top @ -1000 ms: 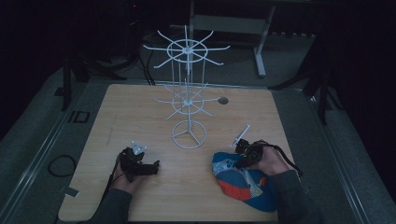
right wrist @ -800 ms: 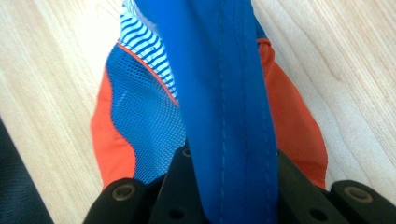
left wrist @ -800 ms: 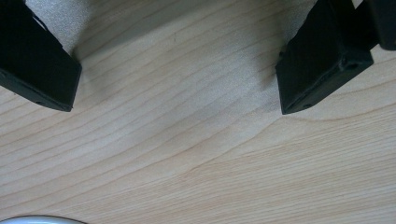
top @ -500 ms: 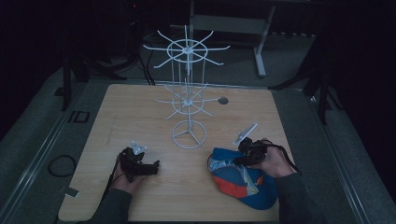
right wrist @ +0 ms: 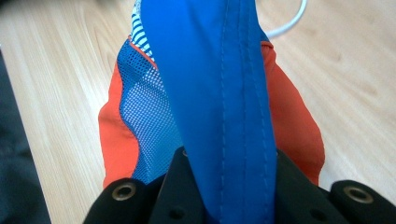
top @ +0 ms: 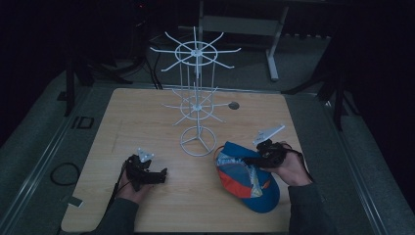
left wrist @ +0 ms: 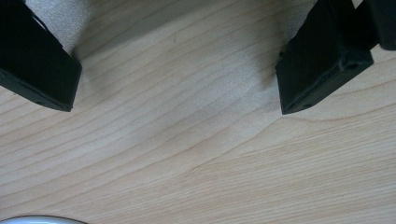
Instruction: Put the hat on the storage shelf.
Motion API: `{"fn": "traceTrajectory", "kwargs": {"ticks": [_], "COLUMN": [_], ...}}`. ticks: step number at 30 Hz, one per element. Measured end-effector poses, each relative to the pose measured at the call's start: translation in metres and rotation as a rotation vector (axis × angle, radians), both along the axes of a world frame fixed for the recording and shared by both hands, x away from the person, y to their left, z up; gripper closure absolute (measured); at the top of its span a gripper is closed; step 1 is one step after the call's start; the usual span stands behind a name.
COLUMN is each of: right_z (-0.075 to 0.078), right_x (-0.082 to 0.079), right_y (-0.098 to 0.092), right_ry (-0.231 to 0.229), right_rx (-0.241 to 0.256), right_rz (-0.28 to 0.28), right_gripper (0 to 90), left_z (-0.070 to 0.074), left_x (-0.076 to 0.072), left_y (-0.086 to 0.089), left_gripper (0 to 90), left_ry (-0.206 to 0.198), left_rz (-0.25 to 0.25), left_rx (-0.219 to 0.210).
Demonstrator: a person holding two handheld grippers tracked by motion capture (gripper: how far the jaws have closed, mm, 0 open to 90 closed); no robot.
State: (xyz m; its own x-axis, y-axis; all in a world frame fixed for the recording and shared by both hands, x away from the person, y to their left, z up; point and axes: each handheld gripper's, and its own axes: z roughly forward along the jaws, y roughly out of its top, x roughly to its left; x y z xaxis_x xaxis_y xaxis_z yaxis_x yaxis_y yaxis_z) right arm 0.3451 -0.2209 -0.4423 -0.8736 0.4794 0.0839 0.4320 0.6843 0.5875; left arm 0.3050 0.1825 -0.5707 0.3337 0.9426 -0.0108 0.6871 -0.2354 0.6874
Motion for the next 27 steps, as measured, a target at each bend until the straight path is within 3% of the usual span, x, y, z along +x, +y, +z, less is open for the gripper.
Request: {"fn": "traceTrajectory", "kwargs": {"ticks": [5, 8, 16, 27], "right_z": [0.009, 0.012, 0.019, 0.030], "right_x": [0.002, 0.003, 0.004, 0.003], "right_y": [-0.004, -0.005, -0.006, -0.016], "right_ry": [-0.030, -0.047, -0.083, -0.132], "right_rx": [0.080, 0.103, 0.129, 0.207], "right_rz": [-0.022, -0.031, -0.068, -0.120], "right_gripper": [87.6, 87.6, 87.6, 87.6], "left_z": [0.000, 0.000, 0.000, 0.000], "left_x": [0.000, 0.000, 0.000, 0.000], "left_y": [0.000, 0.000, 0.000, 0.000], "left_gripper": [0.1, 0.1, 0.1, 0.1], "left_ry": [0.001, 0.001, 0.001, 0.003], "left_rz": [-0.001, -0.001, 0.001, 0.000], "left_rx": [0.000, 0.000, -0.001, -0.001]}}
